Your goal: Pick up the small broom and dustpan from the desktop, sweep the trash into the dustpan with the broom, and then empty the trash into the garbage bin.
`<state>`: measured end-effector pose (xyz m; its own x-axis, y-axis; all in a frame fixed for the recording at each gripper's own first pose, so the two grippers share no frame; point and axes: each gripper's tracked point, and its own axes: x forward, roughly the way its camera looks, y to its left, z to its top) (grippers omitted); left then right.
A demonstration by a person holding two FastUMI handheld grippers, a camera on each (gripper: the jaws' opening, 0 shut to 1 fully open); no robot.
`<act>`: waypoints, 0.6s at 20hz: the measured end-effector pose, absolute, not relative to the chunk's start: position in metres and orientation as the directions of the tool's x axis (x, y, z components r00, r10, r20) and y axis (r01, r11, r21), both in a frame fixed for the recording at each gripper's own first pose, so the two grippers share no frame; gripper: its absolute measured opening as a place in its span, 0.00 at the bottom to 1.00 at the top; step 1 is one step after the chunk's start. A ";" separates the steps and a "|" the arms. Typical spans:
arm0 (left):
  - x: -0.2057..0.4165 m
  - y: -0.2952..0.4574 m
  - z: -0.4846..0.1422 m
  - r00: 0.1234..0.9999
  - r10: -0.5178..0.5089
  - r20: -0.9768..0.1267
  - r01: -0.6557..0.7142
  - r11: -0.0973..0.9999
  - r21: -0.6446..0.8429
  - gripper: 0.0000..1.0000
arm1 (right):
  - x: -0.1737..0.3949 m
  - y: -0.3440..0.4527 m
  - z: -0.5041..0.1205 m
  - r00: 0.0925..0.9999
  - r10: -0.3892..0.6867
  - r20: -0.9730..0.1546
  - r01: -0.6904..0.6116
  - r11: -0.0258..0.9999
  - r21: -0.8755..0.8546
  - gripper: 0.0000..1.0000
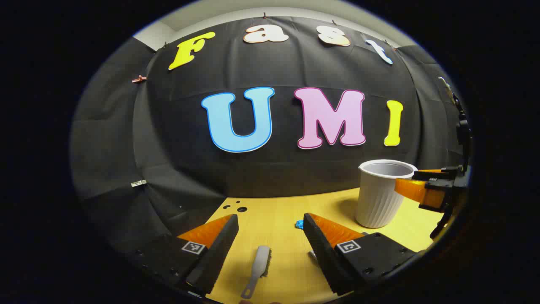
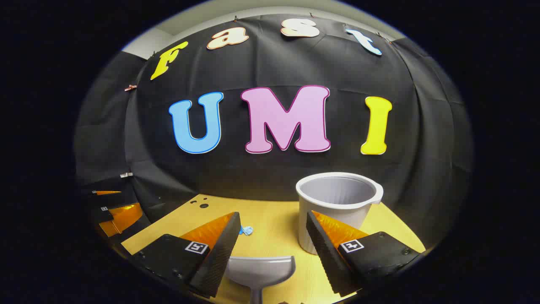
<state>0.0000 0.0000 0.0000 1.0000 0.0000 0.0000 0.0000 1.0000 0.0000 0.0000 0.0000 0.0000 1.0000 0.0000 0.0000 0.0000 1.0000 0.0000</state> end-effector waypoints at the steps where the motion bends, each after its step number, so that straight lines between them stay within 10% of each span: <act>1: -0.003 -0.001 -0.003 1.000 -0.011 -0.004 0.011 1.000 -0.004 0.97 | -0.003 0.002 0.001 1.000 0.002 0.001 -0.002 1.000 0.004 0.97; 12: -0.010 0.006 -0.019 0.997 -0.069 -0.030 0.069 0.998 -0.015 0.97 | -0.018 0.022 -0.022 0.997 0.021 -0.080 -0.022 1.000 -0.007 0.97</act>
